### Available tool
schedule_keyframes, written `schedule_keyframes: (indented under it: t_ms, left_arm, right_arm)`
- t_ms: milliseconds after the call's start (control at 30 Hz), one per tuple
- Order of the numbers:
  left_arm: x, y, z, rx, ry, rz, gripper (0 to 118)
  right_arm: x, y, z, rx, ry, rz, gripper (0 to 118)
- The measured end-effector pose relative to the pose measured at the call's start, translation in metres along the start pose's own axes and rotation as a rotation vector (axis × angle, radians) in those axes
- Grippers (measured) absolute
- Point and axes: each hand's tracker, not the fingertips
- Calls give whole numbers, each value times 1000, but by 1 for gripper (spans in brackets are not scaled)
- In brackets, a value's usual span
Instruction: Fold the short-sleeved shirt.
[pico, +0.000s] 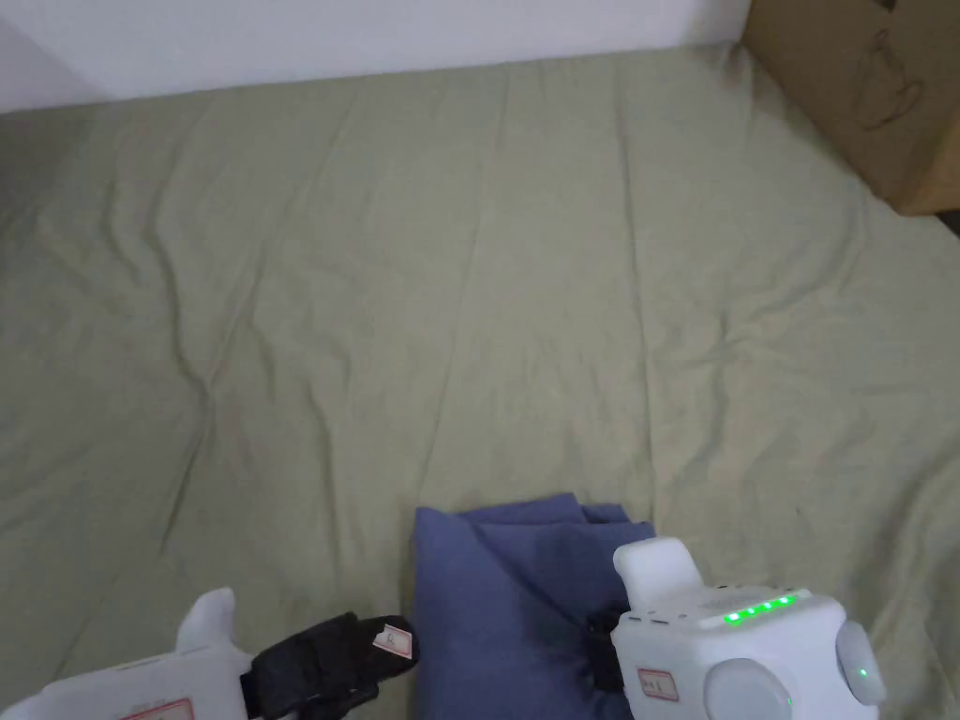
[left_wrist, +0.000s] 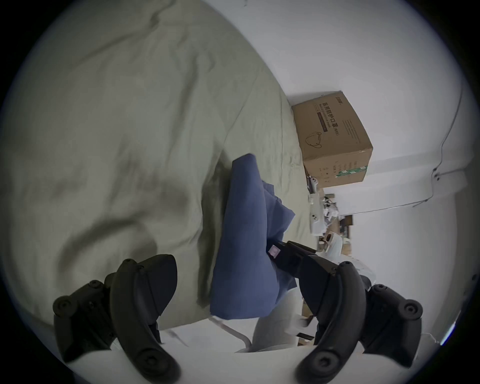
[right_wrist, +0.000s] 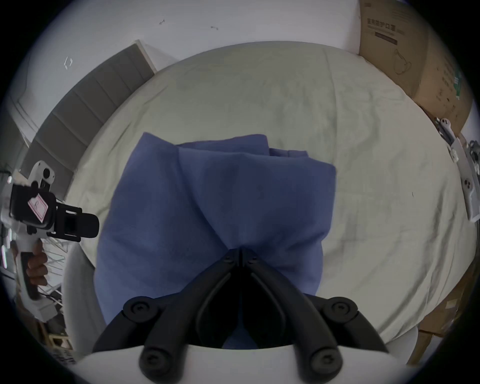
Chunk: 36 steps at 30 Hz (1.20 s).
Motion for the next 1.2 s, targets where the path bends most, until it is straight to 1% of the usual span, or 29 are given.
schedule_keyframes:
  t_ms: [100, 133, 167, 267, 367, 400, 433, 467, 500, 533, 567, 600, 633, 667, 700, 733, 767, 833, 900, 933, 967, 1000, 1033, 1067, 1100, 1133, 1167, 1200]
  left_arm:
    - [-7, 10, -34, -82, -39, -22, 105]
    - [-8, 15, -48, -127, -38, -55, 105]
    - [-6, 19, -60, -155, -33, -70, 105]
    - [5, 30, -86, -205, -95, -113, 105]
    - [19, 39, -103, -249, -78, -127, 105]
    - [23, 41, -105, -276, -64, -184, 102]
    - [28, 40, -104, -256, -16, -249, 91]
    - [31, 40, -103, -230, 86, -263, 64]
    - [26, 42, -101, -229, 164, -280, 27]
    - [19, 43, -98, -242, 89, -250, 26]
    - [12, 44, -90, -244, -27, -203, 23]
    - [10, 45, -80, -224, -52, -181, 21]
    - [8, 45, -68, -228, -28, -195, 21]
    - [8, 47, -55, -208, 18, -275, 21]
    - [8, 48, -38, -169, 85, -320, 20]
    - [3, 53, -20, -180, 120, -346, 20]
    - [-1, 59, -1, -166, 149, -349, 20]
    - [-16, 79, 36, -158, 257, -318, 21]
    - [-32, 105, 76, -138, 412, -331, 20]
    - [-41, 118, 96, -129, 504, -383, 20]
    - [-48, 129, 111, -120, 603, -405, 20]
    - [-57, 140, 126, -118, 706, -403, 20]
    - [-66, 153, 140, -125, 787, -404, 21]
    - [-75, 163, 153, -122, 820, -378, 21]
    - [-85, 176, 163, -140, 844, -367, 20]
    - [-88, 186, 171, -127, 867, -316, 20]
    - [-84, 193, 175, -124, 905, -301, 20]
    - [-82, 198, 175, -143, 965, -380, 20]
  right_arm:
    - [-3, 3, 7, 7, -20, 27, 4]
    - [-4, 4, 6, 2, -24, 30, 4]
    - [-4, 4, 5, -1, -26, 26, 4]
    - [-4, 5, 7, -2, -30, 5, 4]
    - [-3, 6, 11, 3, -27, -33, 4]
    - [-4, 6, 15, 8, -28, -38, 4]
    - [-6, 6, 18, 13, -32, -35, 4]
    - [-9, 7, 21, 15, -45, -29, 4]
    - [-11, 8, 25, 15, -55, -22, 4]
    - [-13, 9, 30, 19, -56, -22, 4]
    - [-14, 10, 35, 29, -60, -29, 4]
    - [-18, 12, 40, 40, -66, -38, 4]
    - [-19, 13, 46, 54, -62, -43, 4]
    - [-21, 14, 52, 69, -54, -47, 4]
    - [-24, 15, 58, 83, -48, -54, 4]
    - [-29, 18, 65, 106, -30, -55, 4]
    - [-32, 19, 68, 120, -24, -58, 4]
    - [-38, 22, 72, 133, -25, -60, 4]
    - [-47, 25, 74, 176, -59, -39, 4]
    - [-50, 26, 73, 182, -78, 1, 4]
    - [-52, 26, 72, 182, -95, 23, 4]
    - [-54, 27, 71, 177, -93, 25, 4]
    - [-54, 27, 70, 176, -81, 17, 4]
    - [-53, 27, 69, 178, -64, 1, 4]
    - [-51, 26, 67, 176, -33, -38, 4]
    - [-49, 27, 66, 168, -12, -65, 4]
    - [-48, 28, 65, 151, -8, -67, 4]
    - [-48, 28, 65, 147, -26, -52, 4]
